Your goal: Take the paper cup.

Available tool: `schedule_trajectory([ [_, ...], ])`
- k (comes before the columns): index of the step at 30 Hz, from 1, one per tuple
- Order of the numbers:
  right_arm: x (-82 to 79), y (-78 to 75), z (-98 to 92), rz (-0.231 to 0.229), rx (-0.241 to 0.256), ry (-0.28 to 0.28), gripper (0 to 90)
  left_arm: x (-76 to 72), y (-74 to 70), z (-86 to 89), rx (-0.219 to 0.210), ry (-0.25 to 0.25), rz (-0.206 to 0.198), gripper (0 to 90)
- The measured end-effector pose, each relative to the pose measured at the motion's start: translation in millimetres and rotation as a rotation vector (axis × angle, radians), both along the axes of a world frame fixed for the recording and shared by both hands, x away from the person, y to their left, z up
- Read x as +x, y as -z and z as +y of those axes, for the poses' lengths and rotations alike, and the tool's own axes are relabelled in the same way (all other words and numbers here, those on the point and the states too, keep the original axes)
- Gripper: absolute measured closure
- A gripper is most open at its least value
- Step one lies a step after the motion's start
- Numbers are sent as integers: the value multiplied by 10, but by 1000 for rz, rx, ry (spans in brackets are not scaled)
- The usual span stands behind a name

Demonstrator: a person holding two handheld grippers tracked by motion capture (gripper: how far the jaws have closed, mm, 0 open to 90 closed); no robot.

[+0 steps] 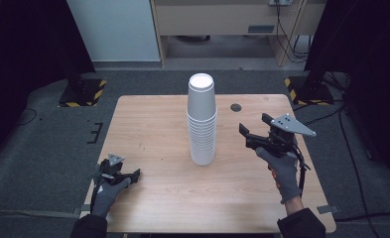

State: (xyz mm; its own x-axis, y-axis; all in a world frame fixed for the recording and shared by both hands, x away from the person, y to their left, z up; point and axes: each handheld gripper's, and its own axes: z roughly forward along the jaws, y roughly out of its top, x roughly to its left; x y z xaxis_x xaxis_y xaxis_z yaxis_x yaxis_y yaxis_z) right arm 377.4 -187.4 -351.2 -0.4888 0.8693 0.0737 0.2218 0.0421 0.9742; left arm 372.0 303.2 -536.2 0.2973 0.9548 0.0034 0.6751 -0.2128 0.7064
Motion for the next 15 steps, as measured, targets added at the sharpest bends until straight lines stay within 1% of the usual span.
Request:
schedule_trajectory([
  [3,16,-44,33,-8,5,-7,142,0,0,0,0,0,0,46],
  [5,43,-114,97,-15,7,-20,141,0,1,-1,-1,-1,-1,46],
  [7,50,-130,114,-18,6,-24,141,0,0,0,0,0,0,46],
  [8,67,-174,174,-24,9,-34,140,0,0,0,0,0,0,46],
  [9,67,-174,174,-24,9,-34,140,0,0,0,0,0,0,46],
  [10,81,-208,227,-30,8,-45,140,0,0,0,0,0,0,46],
  [13,93,-233,275,-32,9,-51,139,0,0,0,0,0,0,46],
  [15,108,-274,354,-40,10,-70,138,0,0,0,0,0,0,46],
])
